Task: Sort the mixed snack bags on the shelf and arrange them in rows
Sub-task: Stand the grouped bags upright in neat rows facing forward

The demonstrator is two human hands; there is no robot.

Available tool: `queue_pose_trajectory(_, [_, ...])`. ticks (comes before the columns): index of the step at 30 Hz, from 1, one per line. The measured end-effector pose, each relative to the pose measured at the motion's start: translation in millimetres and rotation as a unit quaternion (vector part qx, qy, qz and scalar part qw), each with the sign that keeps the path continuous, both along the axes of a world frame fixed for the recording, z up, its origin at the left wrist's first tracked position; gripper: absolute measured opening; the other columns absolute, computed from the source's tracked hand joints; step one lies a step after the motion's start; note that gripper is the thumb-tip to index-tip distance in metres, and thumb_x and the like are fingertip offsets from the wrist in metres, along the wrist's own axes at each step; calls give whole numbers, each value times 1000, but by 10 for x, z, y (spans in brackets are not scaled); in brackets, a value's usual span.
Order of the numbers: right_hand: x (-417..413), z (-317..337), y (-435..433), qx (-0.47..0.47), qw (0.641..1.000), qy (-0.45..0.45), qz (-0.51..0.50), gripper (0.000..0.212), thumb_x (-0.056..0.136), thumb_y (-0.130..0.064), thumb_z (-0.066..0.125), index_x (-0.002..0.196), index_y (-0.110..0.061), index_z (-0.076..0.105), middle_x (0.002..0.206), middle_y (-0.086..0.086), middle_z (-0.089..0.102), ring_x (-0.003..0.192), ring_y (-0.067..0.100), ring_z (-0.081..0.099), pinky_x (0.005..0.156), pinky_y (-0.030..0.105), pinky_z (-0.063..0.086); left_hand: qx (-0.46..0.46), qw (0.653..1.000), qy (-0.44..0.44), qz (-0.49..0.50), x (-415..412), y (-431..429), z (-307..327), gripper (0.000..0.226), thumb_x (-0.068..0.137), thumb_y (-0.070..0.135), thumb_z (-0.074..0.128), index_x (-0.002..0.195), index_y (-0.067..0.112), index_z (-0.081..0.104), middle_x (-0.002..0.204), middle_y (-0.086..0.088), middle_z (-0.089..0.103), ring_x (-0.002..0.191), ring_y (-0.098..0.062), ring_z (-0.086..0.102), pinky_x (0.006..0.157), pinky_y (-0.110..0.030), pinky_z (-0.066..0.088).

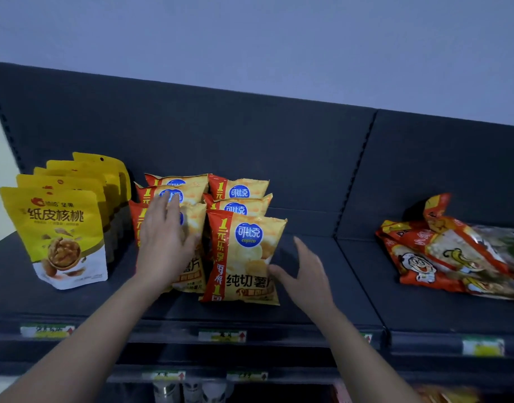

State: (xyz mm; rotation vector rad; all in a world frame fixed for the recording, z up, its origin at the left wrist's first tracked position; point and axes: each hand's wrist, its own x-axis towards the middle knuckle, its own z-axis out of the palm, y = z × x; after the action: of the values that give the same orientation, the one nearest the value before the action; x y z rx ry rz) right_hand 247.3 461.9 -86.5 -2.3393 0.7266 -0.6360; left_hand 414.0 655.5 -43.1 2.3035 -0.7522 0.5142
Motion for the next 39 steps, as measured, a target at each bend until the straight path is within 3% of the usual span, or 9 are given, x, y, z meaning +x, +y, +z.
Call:
queue_pose_trajectory(6, [-405, 253, -450, -79, 995, 35, -48, 73, 91, -54, 56, 150, -17, 33, 152, -2, 37, 142, 18, 28, 112, 32, 29, 66, 990, -79, -99, -342, -627, 445, 67, 91, 31, 60, 149, 12, 30, 157, -3, 27, 147, -19, 14, 120, -41, 12])
queue_pose_trajectory(13, [-1154, 486, -1250, -151, 968, 147, -133, 66, 90, -47, 60, 145, -17, 40, 145, 7, 44, 135, 27, 37, 108, 38, 34, 190, 958, -114, -184, -994, -1608, 558, 70, 94, 37, 54, 151, 12, 21, 158, -2, 21, 148, -18, 8, 121, -38, 7])
queue_pose_trajectory(18, [-1701, 568, -1806, -162, 948, 211, -176, 59, 89, -47, 60, 137, -16, 47, 138, 9, 50, 129, 30, 42, 103, 40, 41, 229, 940, -108, -230, -1499, -2276, 446, 70, 96, 38, 51, 152, 12, 17, 159, -2, 19, 148, -19, 7, 121, -39, 6])
queue_pose_trajectory(29, [-2578, 636, -2857, -172, 926, 284, -183, 62, 91, -48, 58, 142, -17, 39, 143, 11, 43, 137, 32, 32, 108, 44, 34, 278, 923, -78, -255, -2381, -3645, 61, 65, 91, 36, 59, 145, 13, 30, 153, -2, 32, 146, -21, 17, 119, -41, 15])
queue_pose_trajectory(35, [-2678, 536, -3363, -150, 929, 284, -185, 49, 92, -45, 53, 133, -18, 47, 138, 11, 47, 131, 33, 37, 105, 43, 38, 292, 914, -103, -263, -2507, -4199, -77, 53, 88, 33, 61, 135, 16, 41, 139, 0, 44, 135, -18, 33, 115, -42, 23])
queue_pose_trajectory(39, [-2640, 480, -3702, -157, 931, 274, -182, 55, 92, -48, 54, 137, -18, 46, 139, 10, 48, 129, 30, 41, 104, 41, 39, 297, 910, -106, -269, -2455, -4573, -148, 47, 88, 31, 56, 131, 18, 43, 135, -1, 47, 130, -20, 37, 108, -38, 30])
